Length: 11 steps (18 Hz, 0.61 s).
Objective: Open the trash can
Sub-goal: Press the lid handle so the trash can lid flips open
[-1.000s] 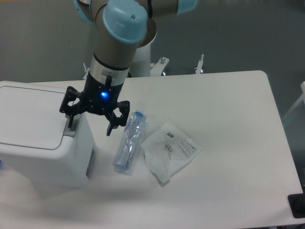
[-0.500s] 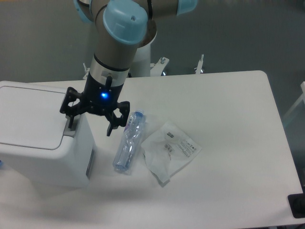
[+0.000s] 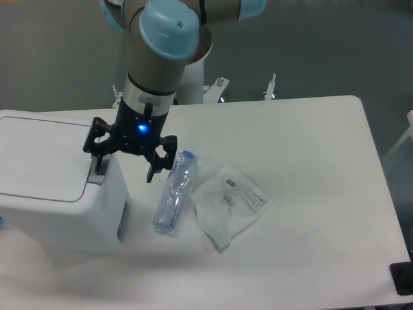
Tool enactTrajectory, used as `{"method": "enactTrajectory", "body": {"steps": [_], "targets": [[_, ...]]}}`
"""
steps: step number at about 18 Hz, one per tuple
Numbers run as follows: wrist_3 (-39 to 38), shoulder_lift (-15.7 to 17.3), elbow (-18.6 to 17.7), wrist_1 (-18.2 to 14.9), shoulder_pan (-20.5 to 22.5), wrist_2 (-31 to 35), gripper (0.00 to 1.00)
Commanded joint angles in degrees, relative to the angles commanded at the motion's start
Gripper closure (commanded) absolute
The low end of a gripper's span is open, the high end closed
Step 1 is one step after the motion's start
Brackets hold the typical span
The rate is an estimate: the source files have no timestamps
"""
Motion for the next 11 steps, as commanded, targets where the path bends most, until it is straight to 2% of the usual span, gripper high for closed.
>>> {"method": "enactTrajectory", "body": {"steps": [6,11], "targets": [[0.1,0.1,0.6,-0.1,0.1,0.0,0.00],[0.3,-0.3,2.9,0.0,0.5,0.0,0.00]]}}
